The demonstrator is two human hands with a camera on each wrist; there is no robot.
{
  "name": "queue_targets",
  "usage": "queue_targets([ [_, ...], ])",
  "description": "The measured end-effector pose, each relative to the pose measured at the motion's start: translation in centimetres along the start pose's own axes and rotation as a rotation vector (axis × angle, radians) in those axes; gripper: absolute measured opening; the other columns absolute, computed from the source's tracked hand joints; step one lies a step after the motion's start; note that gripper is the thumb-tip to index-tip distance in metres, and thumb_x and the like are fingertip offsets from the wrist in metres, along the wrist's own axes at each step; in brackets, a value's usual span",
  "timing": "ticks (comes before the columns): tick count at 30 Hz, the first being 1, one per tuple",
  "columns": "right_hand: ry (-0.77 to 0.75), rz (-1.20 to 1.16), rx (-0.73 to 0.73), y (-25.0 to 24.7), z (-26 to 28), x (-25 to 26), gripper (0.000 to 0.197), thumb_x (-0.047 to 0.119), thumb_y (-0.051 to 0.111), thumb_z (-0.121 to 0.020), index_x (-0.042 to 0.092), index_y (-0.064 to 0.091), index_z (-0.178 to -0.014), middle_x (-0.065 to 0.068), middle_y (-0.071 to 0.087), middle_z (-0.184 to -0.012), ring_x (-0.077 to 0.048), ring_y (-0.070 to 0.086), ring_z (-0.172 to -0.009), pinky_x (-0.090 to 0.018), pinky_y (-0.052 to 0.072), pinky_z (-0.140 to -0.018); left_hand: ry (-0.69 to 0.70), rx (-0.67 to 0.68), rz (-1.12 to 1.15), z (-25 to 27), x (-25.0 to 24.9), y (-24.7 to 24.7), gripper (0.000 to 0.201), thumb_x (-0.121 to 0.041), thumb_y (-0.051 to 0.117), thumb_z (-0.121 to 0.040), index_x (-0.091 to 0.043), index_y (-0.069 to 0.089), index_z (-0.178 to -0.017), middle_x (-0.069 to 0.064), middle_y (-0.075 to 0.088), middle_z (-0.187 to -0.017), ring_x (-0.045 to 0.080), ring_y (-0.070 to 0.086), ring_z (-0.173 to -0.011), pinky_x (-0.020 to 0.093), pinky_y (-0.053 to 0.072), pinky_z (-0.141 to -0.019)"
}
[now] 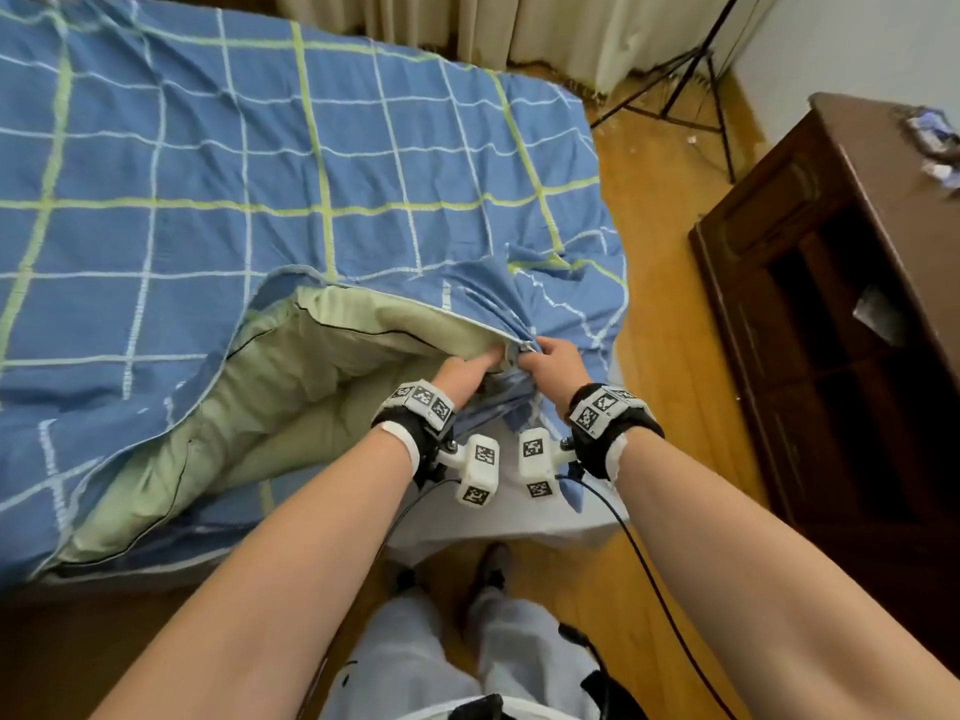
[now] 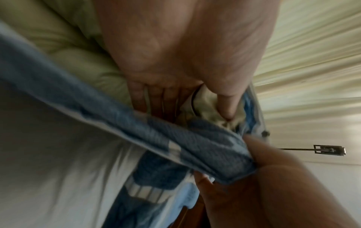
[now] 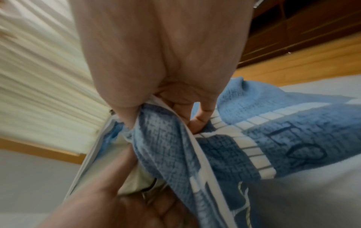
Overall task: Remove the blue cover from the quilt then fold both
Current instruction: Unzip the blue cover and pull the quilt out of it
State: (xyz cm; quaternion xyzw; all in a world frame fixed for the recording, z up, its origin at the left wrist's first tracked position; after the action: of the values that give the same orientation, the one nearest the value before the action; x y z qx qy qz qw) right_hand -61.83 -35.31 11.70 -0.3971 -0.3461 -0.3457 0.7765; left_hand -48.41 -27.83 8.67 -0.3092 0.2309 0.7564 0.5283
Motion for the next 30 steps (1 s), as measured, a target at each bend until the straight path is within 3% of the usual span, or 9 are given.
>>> queue_targets([
  [2, -0.026, 0.032, -0.023, -1.1, -0.2, 0.3, 0.014, 0.008, 0.061, -0.079, 0.015, 0.059, -0.068, 0.003, 0.046, -0.059, -0.013, 0.039, -0.056, -0.029, 0.032, -0.056, 0.06, -0.014, -0.01, -2.5, 0.0, 1.5, 0.074, -0.064, 0.069, -0.067, -0.005, 0.067, -0.111, 0.013, 0.071, -0.106, 0.031, 0.068, -0.098, 0.049, 0.054, -0.092],
  [5, -0.069, 0.106, -0.06, -2.3, -0.5, 0.4, 0.027, 0.047, 0.071, -0.074, 0.022, 0.064, -0.08, 0.011, 0.065, -0.076, -0.01, 0.059, -0.072, -0.031, 0.046, -0.068, 0.11, -0.082, 0.046, -3.4, -1.2, 2.2, 0.046, -0.048, 0.069, -0.077, -0.008, 0.07, -0.1, 0.017, 0.072, -0.1, 0.036, 0.069, -0.092, 0.055, 0.056, -0.082],
  [9, -0.073, 0.349, -0.139, -3.3, -0.8, -0.6, 0.022, 0.038, 0.065, -0.081, 0.018, 0.066, -0.089, -0.005, 0.069, -0.088, -0.026, 0.065, -0.087, -0.03, 0.045, -0.071, 0.185, -0.239, 0.043, -2.2, -3.7, 2.0, 0.063, -0.055, 0.062, -0.064, -0.005, 0.07, -0.102, 0.013, 0.072, -0.105, 0.031, 0.067, -0.1, 0.047, 0.052, -0.094],
  [11, 0.012, 0.455, -0.188, -4.4, -1.2, -1.2, 0.033, 0.043, 0.059, -0.082, 0.014, 0.066, -0.096, -0.011, 0.068, -0.098, -0.035, 0.063, -0.094, -0.032, 0.042, -0.071, 0.23, -0.29, 0.105, -0.7, -5.0, 2.4, 0.048, -0.043, 0.064, -0.073, -0.006, 0.07, -0.103, 0.01, 0.071, -0.108, 0.029, 0.065, -0.104, 0.044, 0.051, -0.096],
  [13, 0.084, 0.51, -0.177, -5.6, -1.6, -1.9, 0.035, 0.044, 0.061, -0.081, 0.015, 0.064, -0.1, -0.014, 0.067, -0.107, -0.037, 0.063, -0.1, -0.034, 0.042, -0.075, 0.235, -0.292, 0.264, 1.2, -5.9, 4.0, 0.018, -0.025, 0.062, -0.088, -0.01, 0.067, -0.096, 0.012, 0.07, -0.106, 0.031, 0.066, -0.101, 0.044, 0.057, -0.084],
  [15, 0.126, 0.506, -0.114, -6.5, -2.0, -2.3, 0.038, 0.043, 0.064, -0.081, 0.015, 0.062, -0.107, -0.014, 0.067, -0.111, -0.036, 0.063, -0.103, -0.035, 0.044, -0.078, 0.205, -0.312, 0.411, 2.1, -5.9, 5.6, 0.009, -0.014, 0.054, -0.097, -0.011, 0.062, -0.099, 0.013, 0.067, -0.103, 0.029, 0.065, -0.095, 0.042, 0.059, -0.073],
  [21, 0.165, 0.171, -0.075, -8.1, -2.4, -2.1, 0.063, 0.029, 0.064, -0.081, 0.004, 0.036, -0.132, -0.021, 0.055, -0.132, -0.039, 0.056, -0.118, -0.04, 0.045, -0.093, 0.202, -0.402, 0.63, 3.2, -6.8, 8.0, 0.016, -0.014, 0.052, -0.099, -0.011, 0.057, -0.114, 0.012, 0.065, -0.107, 0.029, 0.063, -0.102, 0.04, 0.057, -0.065],
  [25, 0.305, -0.169, 0.084, -5.8, -1.8, -3.8, 0.104, 0.051, 0.071, -0.074, 0.001, 0.016, -0.145, -0.021, 0.046, -0.138, -0.038, 0.05, -0.122, -0.048, 0.041, -0.104, 0.205, -0.419, 0.744, 3.9, -7.4, 7.5, 0.025, -0.015, 0.048, -0.101, -0.005, 0.055, -0.123, 0.012, 0.066, -0.105, 0.028, 0.064, -0.099, 0.045, 0.056, -0.074],
  [30, 0.284, -0.291, 0.084, -4.3, -2.8, -4.8, 0.075, 0.028, 0.073, -0.08, -0.006, 0.033, -0.133, -0.02, 0.058, -0.125, -0.032, 0.059, -0.109, -0.043, 0.05, -0.094, 0.181, -0.425, 0.66, 4.1, -6.3, 7.9, 0.023, -0.016, 0.05, -0.101, -0.003, 0.055, -0.119, 0.013, 0.068, -0.104, 0.024, 0.069, -0.09, 0.039, 0.061, -0.067],
])
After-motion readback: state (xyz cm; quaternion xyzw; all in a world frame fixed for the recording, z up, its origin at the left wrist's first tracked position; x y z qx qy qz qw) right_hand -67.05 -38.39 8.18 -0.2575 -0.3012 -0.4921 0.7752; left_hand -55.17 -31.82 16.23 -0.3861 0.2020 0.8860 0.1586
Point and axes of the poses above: each hand's wrist, its own z-axis away from the middle knuckle, its own y-axis out of the palm, x = y × z, the point moved 4 cm from there along -z, towards the middle knuckle
